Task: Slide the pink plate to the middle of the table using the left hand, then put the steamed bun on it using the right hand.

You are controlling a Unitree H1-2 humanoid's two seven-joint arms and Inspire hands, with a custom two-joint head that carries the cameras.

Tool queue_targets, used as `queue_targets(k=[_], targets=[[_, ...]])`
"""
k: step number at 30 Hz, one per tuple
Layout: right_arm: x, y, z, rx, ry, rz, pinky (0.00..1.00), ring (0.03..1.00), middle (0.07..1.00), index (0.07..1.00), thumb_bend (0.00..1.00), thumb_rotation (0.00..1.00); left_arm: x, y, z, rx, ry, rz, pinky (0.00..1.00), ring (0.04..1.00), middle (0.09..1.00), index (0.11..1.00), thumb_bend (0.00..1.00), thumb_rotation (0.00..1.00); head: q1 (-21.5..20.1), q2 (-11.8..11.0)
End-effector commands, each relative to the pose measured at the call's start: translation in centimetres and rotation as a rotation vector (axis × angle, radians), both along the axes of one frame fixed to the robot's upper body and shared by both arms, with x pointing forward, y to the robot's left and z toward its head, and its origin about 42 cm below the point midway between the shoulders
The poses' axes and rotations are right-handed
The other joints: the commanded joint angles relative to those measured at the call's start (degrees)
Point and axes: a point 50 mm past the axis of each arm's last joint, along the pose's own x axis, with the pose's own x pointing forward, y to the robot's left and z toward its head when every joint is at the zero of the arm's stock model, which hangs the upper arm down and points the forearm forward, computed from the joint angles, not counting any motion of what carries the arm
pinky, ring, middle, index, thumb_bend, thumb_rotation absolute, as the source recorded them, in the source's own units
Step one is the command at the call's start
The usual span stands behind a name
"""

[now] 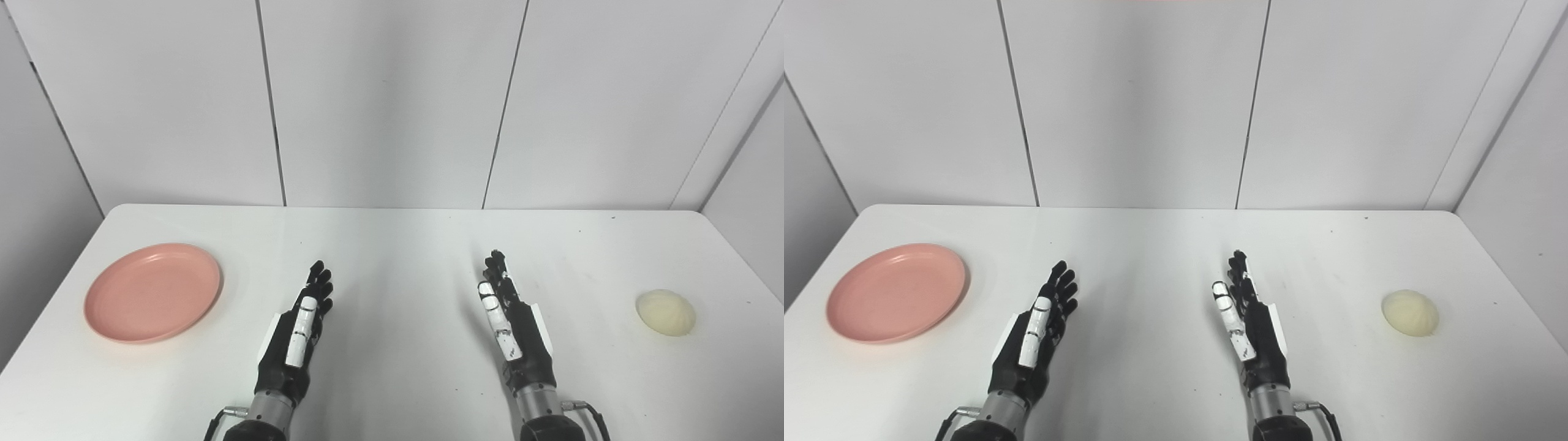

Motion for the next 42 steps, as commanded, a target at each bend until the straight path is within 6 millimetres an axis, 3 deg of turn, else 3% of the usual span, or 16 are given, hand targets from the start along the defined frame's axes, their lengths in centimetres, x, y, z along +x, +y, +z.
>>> queue_targets(k=[1, 25, 30, 42], targets=[[-0.1, 0.2, 0.3, 0.003, -0.012, -0.001, 1.00, 0.981, 0.974, 0.986, 0.61, 0.85, -0.9, 0.5, -1.6, 0.004, 0.064, 0.001, 1.00, 1.000, 1.000, 1.000, 0.58, 1.00, 0.0, 0.1], [-0.1, 0.1, 0.2, 0.016, -0.012, 0.009, 1.00, 0.985, 0.983, 0.993, 0.64, 0.84, -1.0, 0.5, -1.6, 0.026, 0.059, -0.009, 1.00, 1.000, 1.000, 1.000, 0.57, 1.00, 0.9, -0.4], [-0.2, -0.4, 0.1, 0.015, -0.024, 0.011, 1.00, 0.983, 0.985, 0.995, 0.60, 0.84, -1.1, 0.1, -1.9, 0.034, 0.068, -0.025, 1.00, 1.000, 1.000, 1.000, 0.59, 1.00, 5.2, -1.8], [-0.4, -2.8, -0.8, 0.033, -0.031, 0.023, 1.00, 0.994, 0.997, 0.999, 0.64, 0.87, 0.5, -1.6, -2.6, -0.014, -0.004, 0.050, 1.00, 1.000, 1.000, 1.000, 0.55, 1.00, 15.2, -5.0]])
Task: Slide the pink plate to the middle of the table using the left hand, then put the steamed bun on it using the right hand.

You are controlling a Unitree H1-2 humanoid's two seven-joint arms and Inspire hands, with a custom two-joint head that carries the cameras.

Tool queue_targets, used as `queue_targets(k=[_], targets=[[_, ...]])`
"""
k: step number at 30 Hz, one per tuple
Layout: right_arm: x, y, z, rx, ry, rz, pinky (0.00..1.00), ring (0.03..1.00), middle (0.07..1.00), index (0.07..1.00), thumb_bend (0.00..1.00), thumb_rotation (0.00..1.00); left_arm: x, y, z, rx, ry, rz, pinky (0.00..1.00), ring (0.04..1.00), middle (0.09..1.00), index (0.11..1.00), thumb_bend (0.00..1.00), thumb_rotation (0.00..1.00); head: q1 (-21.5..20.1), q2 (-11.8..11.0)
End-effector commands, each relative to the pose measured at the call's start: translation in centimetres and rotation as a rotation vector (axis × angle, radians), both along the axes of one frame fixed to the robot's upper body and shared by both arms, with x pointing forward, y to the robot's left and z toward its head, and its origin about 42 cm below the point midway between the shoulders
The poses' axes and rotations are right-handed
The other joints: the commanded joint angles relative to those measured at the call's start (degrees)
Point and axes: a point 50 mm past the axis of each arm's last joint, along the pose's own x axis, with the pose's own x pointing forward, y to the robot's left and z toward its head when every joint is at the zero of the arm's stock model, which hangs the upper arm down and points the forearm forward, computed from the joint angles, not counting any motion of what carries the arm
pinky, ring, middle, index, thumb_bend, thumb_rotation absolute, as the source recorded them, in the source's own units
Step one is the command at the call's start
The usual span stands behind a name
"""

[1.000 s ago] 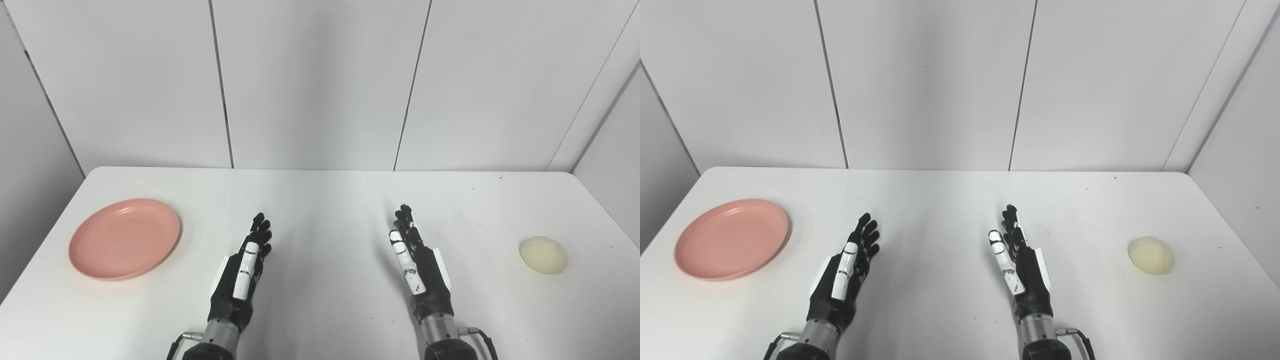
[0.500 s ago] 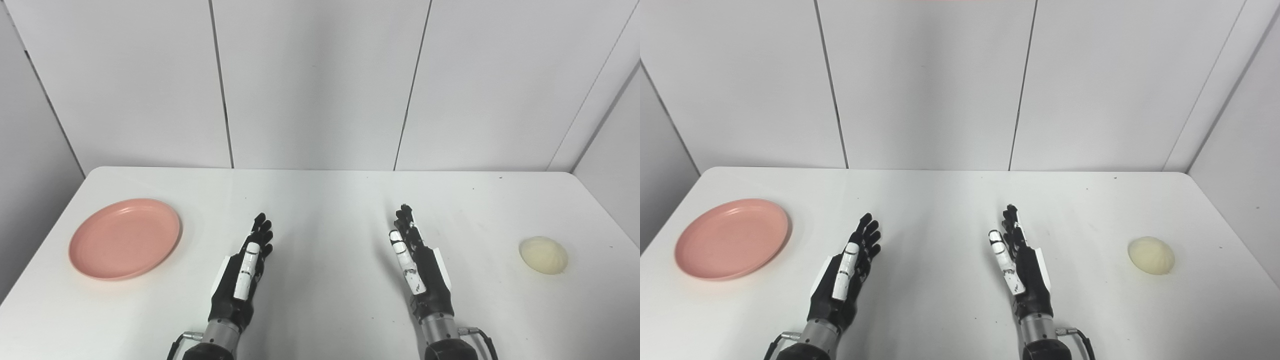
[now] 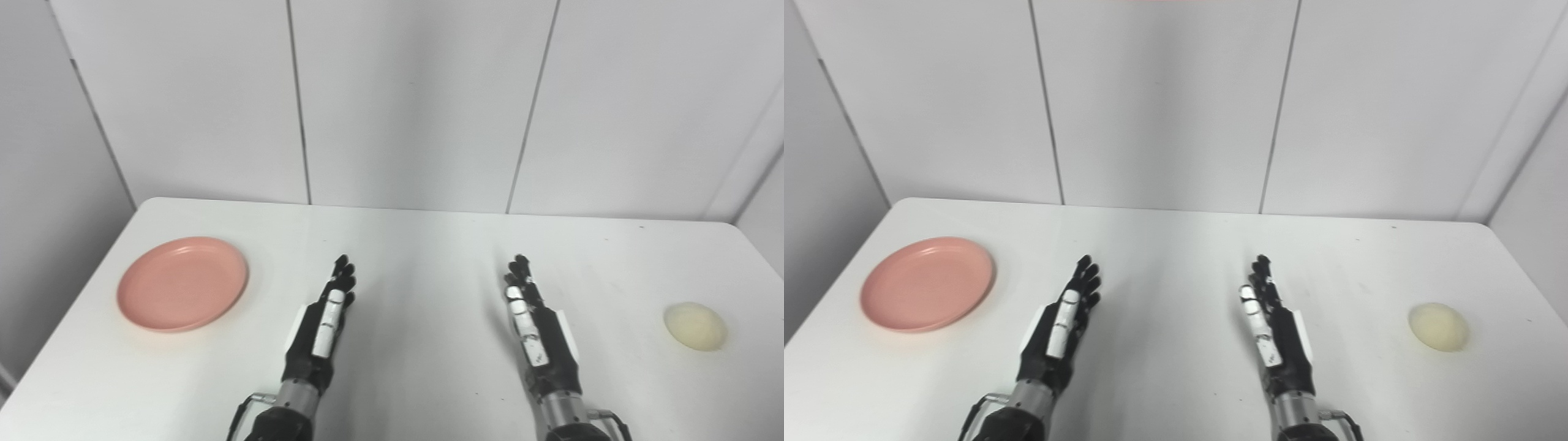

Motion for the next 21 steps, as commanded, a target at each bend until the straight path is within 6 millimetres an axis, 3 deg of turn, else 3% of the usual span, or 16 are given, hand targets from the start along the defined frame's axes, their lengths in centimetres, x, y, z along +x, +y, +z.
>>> queue_targets(k=[1, 6, 10, 16, 21], targets=[[-0.4, -1.3, -0.8, 0.001, -0.026, -0.006, 1.00, 0.995, 0.998, 1.000, 0.63, 0.87, -0.7, 0.0, -2.4, -0.020, 0.032, 0.033, 1.00, 1.000, 1.000, 1.000, 0.56, 1.00, 1.1, -0.5], [-0.1, -2.2, -1.3, -0.015, -0.013, -0.005, 1.00, 0.998, 1.000, 1.000, 0.68, 0.88, 0.7, 0.1, -2.2, 0.016, -0.019, 0.092, 1.00, 1.000, 1.000, 1.000, 0.62, 1.00, 3.0, -1.7], [-0.2, -2.7, -1.5, -0.038, -0.007, -0.023, 1.00, 0.977, 0.989, 1.000, 0.67, 0.87, 2.1, 1.4, -0.5, -0.012, -0.099, 0.172, 0.99, 0.984, 0.991, 0.990, 0.63, 1.00, 3.9, -2.2], [-0.4, -2.8, -1.4, -0.008, -0.011, -0.016, 1.00, 0.999, 1.000, 1.000, 0.60, 0.86, 4.2, 4.5, 2.5, 0.008, -0.199, 0.240, 1.00, 0.998, 0.986, 0.975, 0.65, 1.00, 5.3, -2.9], [-0.4, -3.1, -1.4, -0.017, 0.001, -0.015, 1.00, 1.000, 1.000, 1.000, 0.59, 0.88, 4.9, 7.7, 5.6, 0.061, -0.250, 0.296, 1.00, 0.985, 0.951, 0.939, 0.72, 1.00, 5.9, -3.3]])
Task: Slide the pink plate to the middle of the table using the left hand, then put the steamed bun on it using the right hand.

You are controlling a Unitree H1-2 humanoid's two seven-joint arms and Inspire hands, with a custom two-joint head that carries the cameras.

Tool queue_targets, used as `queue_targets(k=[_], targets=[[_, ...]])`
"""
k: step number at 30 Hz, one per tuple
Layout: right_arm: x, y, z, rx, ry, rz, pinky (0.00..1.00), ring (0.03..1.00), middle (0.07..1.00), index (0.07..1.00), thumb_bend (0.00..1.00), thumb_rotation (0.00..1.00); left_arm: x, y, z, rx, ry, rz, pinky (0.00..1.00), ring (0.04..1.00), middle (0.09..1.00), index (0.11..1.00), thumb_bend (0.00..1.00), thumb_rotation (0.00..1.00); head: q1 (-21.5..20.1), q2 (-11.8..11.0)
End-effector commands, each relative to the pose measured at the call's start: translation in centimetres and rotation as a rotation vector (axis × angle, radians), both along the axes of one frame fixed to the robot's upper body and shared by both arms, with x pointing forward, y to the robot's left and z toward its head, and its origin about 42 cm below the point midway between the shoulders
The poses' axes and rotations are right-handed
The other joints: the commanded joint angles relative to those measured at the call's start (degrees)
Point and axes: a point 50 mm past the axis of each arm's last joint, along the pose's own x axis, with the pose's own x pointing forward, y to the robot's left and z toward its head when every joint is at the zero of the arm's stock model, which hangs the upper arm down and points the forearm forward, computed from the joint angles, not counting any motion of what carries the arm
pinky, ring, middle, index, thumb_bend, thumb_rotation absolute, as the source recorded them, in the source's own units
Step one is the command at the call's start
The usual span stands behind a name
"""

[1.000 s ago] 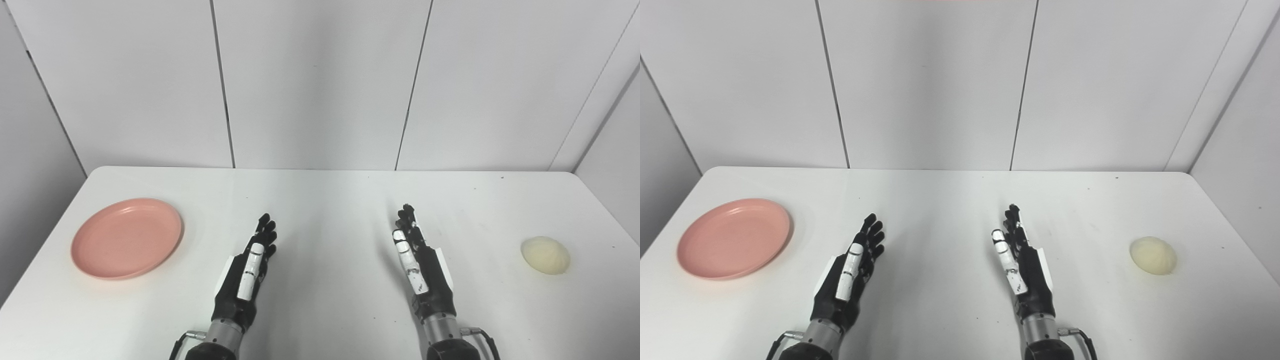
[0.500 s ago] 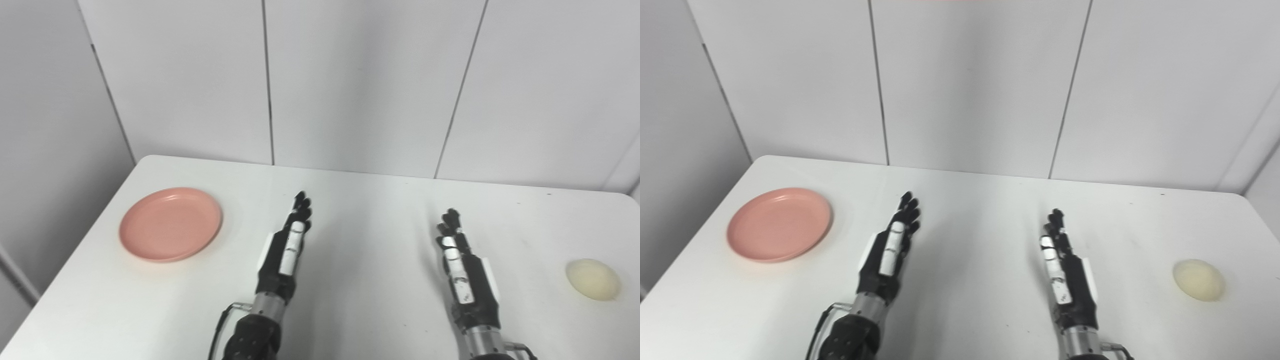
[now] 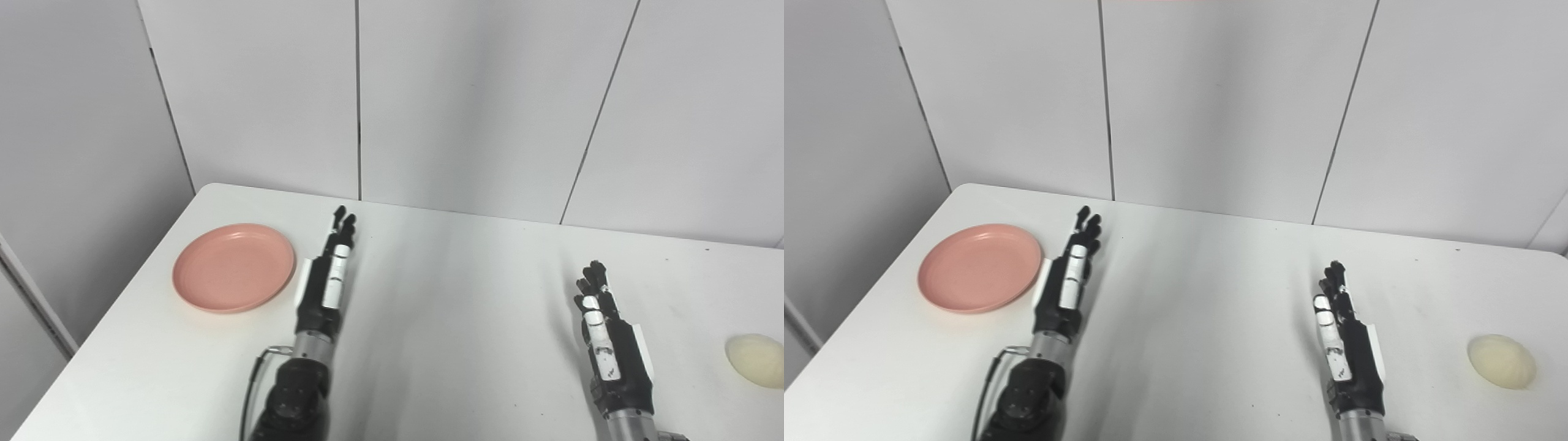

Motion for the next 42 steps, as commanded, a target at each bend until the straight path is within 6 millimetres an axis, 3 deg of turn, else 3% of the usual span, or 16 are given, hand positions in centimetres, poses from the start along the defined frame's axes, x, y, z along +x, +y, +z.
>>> queue_targets(k=[1, 6, 16, 29, 42], targets=[[-1.1, -1.0, -1.6, -0.006, 0.030, -0.012, 1.00, 1.000, 1.000, 1.000, 0.59, 0.88, 1.1, 1.3, 3.6, 0.024, -0.099, 0.030, 1.00, 0.984, 0.948, 0.937, 0.73, 1.00, 0.6, -0.2], [-1.4, -1.3, -1.5, -0.009, 0.029, -0.009, 1.00, 1.000, 1.000, 1.000, 0.54, 0.90, 1.6, 4.3, 5.5, 0.052, -0.113, 0.098, 1.00, 0.956, 0.929, 0.916, 0.77, 1.00, 2.5, -0.7], [-2.1, -1.5, -0.9, -0.001, 0.046, -0.006, 1.00, 1.000, 1.000, 1.000, 0.51, 0.96, 1.7, 10.8, 7.3, 0.056, -0.154, 0.267, 1.00, 0.948, 0.930, 0.923, 0.75, 1.00, 4.8, -1.3], [-2.1, -1.5, -0.7, -0.002, 0.038, -0.013, 1.00, 1.000, 1.000, 1.000, 0.49, 0.96, 2.1, 19.7, 6.2, 0.043, -0.114, 0.418, 0.99, 0.898, 0.884, 0.882, 0.75, 1.00, 4.9, -1.6], [-2.3, -1.5, -0.5, 0.009, 0.019, -0.013, 1.00, 1.000, 1.000, 1.000, 0.46, 0.96, 2.3, 23.1, 3.7, 0.020, -0.071, 0.502, 0.85, 0.819, 0.827, 0.823, 0.70, 1.00, 5.1, -1.5]])
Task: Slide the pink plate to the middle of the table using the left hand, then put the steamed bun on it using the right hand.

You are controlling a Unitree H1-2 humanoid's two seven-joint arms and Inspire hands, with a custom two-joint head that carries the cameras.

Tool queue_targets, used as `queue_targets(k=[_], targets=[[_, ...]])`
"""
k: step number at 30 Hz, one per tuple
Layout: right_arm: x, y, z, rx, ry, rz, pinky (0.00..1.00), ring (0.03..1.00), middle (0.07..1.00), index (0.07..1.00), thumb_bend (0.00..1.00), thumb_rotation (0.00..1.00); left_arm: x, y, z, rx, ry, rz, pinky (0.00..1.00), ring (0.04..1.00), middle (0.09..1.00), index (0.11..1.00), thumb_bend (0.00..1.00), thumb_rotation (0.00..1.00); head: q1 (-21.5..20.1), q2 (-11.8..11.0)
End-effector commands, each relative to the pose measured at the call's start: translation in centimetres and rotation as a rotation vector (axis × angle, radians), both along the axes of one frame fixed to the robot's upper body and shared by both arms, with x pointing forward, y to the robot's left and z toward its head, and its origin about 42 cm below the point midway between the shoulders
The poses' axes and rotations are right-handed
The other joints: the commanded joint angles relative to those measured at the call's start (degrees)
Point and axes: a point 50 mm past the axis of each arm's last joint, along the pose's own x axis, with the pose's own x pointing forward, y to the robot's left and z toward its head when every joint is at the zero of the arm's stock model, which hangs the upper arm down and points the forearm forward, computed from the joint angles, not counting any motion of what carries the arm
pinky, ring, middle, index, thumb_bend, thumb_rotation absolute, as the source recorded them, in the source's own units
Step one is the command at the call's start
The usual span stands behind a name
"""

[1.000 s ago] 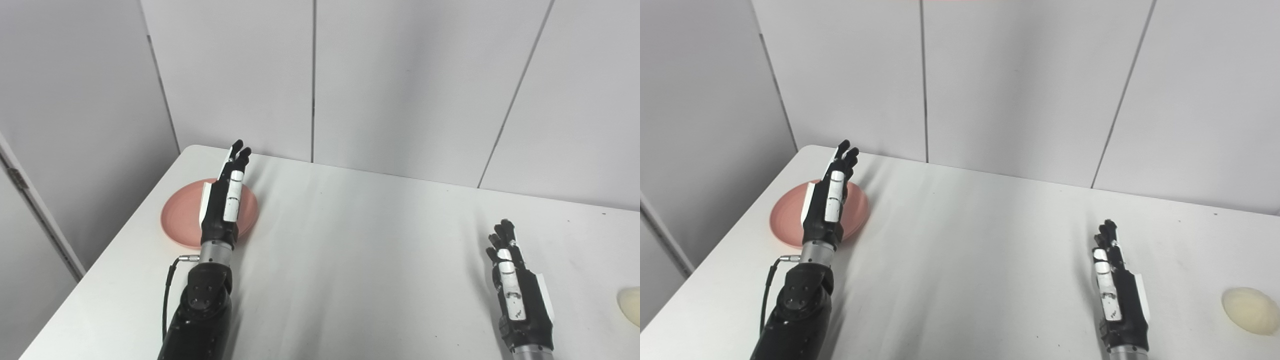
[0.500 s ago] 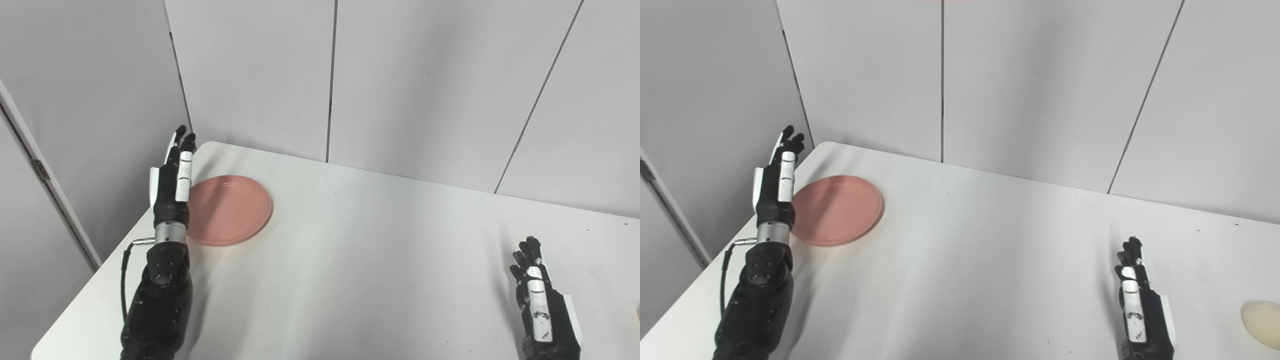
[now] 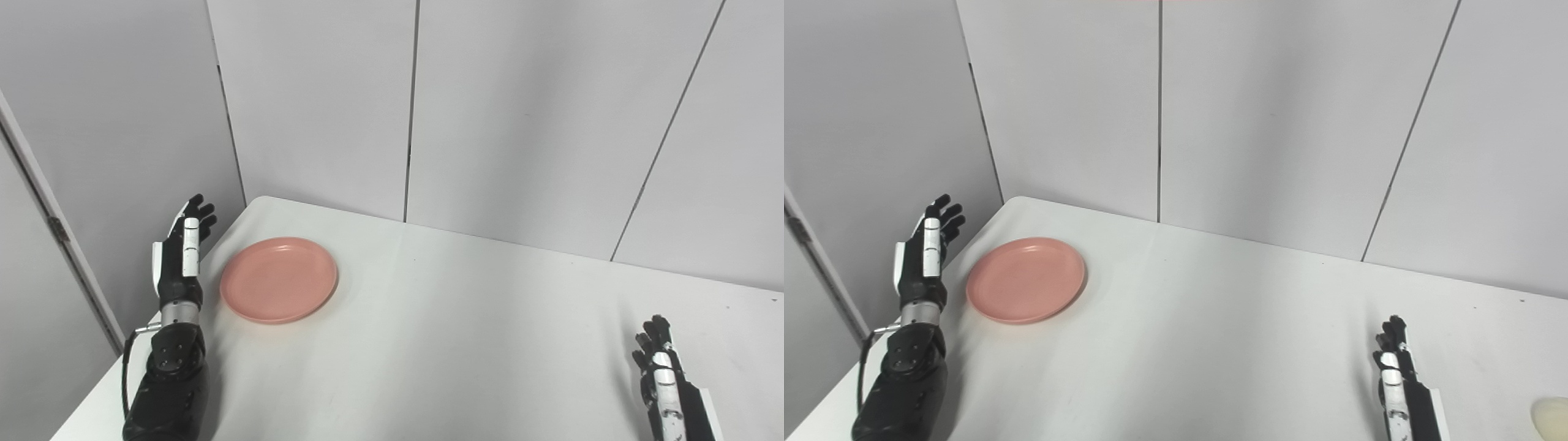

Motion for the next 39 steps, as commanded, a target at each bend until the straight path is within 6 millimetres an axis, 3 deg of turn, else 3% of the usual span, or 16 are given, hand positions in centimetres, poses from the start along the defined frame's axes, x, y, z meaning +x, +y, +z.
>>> queue_targets(k=[1, 11, 19, 29, 39], targets=[[-0.6, -0.2, -0.6, 0.014, 0.004, -0.009, 1.00, 1.000, 1.000, 1.000, 0.46, 0.96, 1.3, 1.3, 3.2, 0.045, -0.110, 0.018, 0.85, 0.817, 0.826, 0.823, 0.70, 1.00, 0.0, 0.0], [-0.6, -0.2, -0.5, 0.008, -0.005, -0.017, 1.00, 1.000, 1.000, 1.000, 0.47, 0.96, 1.3, 0.4, 1.9, 0.021, 0.022, -0.074, 0.95, 0.854, 0.830, 0.825, 0.73, 1.00, -0.1, 0.1], [-0.6, -0.1, -0.3, 0.013, -0.006, -0.021, 1.00, 0.994, 0.989, 0.997, 0.50, 0.93, 1.6, -1.6, 1.8, -0.026, 0.122, -0.197, 0.93, 0.862, 0.838, 0.840, 0.72, 1.00, -0.1, 0.2], [-0.8, 0.1, 0.1, 0.015, -0.012, -0.019, 1.00, 1.000, 0.998, 1.000, 0.43, 0.94, 2.4, -5.3, 1.0, -0.114, 0.196, -0.329, 0.87, 0.858, 0.839, 0.831, 0.70, 1.00, -0.2, 0.4], [-0.8, 0.1, 0.2, 0.020, -0.007, -0.014, 1.00, 1.000, 1.000, 1.000, 0.42, 0.93, 2.6, -7.7, 1.2, -0.197, 0.181, -0.398, 0.88, 0.861, 0.847, 0.836, 0.71, 1.00, -0.5, 0.7]])
